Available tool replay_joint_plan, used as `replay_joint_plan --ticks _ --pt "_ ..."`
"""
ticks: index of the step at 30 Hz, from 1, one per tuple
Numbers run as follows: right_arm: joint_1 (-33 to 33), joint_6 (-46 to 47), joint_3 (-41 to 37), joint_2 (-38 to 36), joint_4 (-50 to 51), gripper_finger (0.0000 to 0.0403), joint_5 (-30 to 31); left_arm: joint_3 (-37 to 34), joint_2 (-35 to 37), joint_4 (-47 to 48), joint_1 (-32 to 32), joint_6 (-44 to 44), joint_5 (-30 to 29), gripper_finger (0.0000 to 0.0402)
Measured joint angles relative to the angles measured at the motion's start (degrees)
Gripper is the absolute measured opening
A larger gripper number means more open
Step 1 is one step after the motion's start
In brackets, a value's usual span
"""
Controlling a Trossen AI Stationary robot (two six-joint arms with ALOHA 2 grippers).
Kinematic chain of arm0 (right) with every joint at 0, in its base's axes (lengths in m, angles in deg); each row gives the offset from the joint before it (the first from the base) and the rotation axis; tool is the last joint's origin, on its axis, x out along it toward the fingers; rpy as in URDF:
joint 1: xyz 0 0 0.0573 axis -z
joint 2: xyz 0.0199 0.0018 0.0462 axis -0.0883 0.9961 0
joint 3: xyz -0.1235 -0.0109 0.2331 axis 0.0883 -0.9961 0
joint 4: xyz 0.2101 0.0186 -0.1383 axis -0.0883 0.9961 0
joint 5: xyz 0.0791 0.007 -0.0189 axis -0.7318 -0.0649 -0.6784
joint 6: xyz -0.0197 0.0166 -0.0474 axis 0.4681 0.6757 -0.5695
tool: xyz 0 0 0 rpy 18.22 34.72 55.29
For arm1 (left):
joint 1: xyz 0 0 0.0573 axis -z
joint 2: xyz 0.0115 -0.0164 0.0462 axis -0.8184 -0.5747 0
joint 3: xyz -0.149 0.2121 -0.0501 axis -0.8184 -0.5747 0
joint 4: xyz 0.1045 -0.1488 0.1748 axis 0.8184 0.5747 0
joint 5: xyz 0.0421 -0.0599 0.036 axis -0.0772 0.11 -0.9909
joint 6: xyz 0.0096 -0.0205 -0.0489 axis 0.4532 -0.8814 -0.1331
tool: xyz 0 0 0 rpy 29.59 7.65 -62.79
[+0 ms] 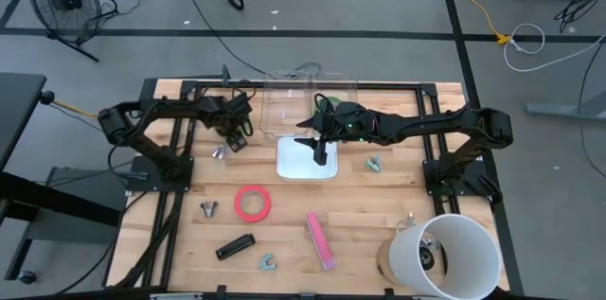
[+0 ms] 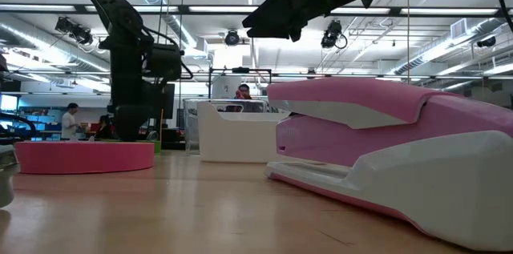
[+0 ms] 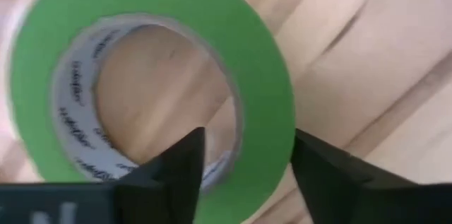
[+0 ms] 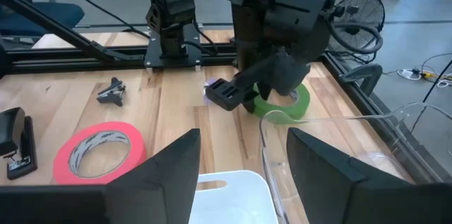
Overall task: Pick and place Stapler, Stapler remover, tape
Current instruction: Put the green tape into the right transparent bin
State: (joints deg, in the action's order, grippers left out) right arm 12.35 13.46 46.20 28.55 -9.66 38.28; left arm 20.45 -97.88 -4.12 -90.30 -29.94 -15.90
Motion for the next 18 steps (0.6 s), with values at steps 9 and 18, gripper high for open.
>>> replay_joint_plan --ticks 9,18 --pt "0.0 0.3 0.0 0.0 0.1 0.0210 0.0 -0.5 3.8 1.4 0.4 0.0 0.6 0.0084" --pt "0.0 0.7 0.0 0.0 0.0 0.0210 0.0 0.4 19.1 3.4 5.4 -2.0 1.8 0.0084"
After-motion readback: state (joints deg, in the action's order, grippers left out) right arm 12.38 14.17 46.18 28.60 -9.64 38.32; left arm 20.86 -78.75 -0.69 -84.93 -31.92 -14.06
